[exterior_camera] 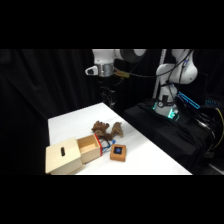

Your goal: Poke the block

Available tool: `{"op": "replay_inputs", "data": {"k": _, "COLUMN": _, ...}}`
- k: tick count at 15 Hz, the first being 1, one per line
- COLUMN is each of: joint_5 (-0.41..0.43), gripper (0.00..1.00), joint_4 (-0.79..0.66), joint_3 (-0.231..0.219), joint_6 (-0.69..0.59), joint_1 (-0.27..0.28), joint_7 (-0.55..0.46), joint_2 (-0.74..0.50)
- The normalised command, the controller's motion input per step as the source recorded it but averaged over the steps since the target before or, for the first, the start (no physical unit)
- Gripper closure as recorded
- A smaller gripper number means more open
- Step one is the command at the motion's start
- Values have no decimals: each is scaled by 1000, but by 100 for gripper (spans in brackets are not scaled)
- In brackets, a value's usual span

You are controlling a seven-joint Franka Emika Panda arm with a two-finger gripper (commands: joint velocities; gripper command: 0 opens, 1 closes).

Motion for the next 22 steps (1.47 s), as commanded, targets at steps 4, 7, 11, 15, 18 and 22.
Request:
{"op": "replay_inputs", "data": {"k": 4, "joint_5": -26, "gripper": 0, "joint_4": -14, "joint_3": 34, "joint_6": 3, "joint_1": 3, "joint_7": 39, "joint_2": -25}}
{"op": "replay_inputs", "data": {"k": 7, "joint_5": -22, "gripper": 0, "joint_4": -4, "joint_3": 114, "joint_6": 63, "joint_1": 85, "joint_7": 127, "joint_2": 20}}
{"op": "replay_inputs", "data": {"k": 11, "joint_5": -41, "gripper": 14, "joint_4": 51, "joint_3": 149, "joint_6": 121, "joint_1": 138, "joint_7": 195, "joint_2": 73}}
{"op": "replay_inputs", "data": {"k": 15, "joint_5": -129, "gripper": 52, "joint_4": 73, "joint_3": 88, "joint_6": 232, "joint_1": 92, "joint_7": 192, "joint_2": 108}}
{"op": "replay_inputs", "data": {"k": 18, "joint_5": -163, "gripper": 76, "joint_4": 42, "joint_3": 46, "joint_6": 275, "joint_1": 58, "joint_7": 167, "joint_2": 101}}
{"op": "replay_inputs", "data": {"k": 22, "joint_5": -165, "gripper": 100, "joint_4": 7, "joint_3": 32, "joint_6": 286, "joint_1": 47, "joint_7": 148, "joint_2": 117}}
